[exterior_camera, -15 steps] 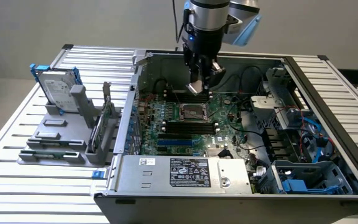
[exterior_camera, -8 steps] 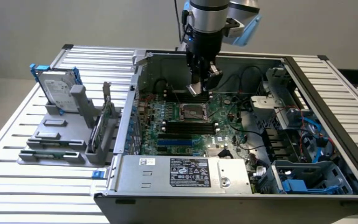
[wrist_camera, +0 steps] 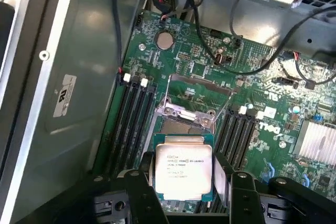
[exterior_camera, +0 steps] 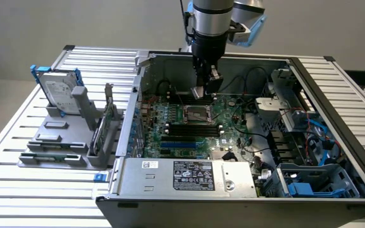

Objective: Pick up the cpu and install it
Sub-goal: 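Place the cpu into insertion slot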

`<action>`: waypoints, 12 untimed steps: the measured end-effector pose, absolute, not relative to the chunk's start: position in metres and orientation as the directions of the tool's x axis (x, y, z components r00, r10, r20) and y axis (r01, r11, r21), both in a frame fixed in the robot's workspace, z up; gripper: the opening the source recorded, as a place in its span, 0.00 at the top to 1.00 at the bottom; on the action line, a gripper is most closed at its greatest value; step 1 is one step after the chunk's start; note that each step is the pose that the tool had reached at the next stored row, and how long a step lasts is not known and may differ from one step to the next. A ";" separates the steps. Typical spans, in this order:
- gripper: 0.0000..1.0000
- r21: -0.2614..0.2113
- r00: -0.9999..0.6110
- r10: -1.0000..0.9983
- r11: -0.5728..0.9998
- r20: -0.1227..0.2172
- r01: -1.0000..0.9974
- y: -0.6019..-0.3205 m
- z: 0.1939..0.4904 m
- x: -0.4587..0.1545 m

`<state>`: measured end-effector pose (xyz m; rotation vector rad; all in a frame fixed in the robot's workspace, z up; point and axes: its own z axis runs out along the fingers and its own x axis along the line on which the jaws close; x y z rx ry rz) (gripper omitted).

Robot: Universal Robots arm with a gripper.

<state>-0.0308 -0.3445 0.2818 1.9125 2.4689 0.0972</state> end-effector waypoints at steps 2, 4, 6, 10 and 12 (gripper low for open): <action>0.45 0.060 -0.214 0.977 0.212 0.025 0.975 -0.345 0.280 -0.031; 0.45 0.060 -0.179 0.984 0.177 0.025 0.982 -0.345 0.279 -0.031; 0.45 0.059 -0.143 0.989 0.142 0.025 0.988 -0.345 0.278 -0.031; 0.45 0.060 -0.070 0.997 0.069 0.025 0.996 -0.344 0.274 -0.031; 0.45 0.059 -0.034 0.999 0.032 0.025 0.998 -0.345 0.273 -0.031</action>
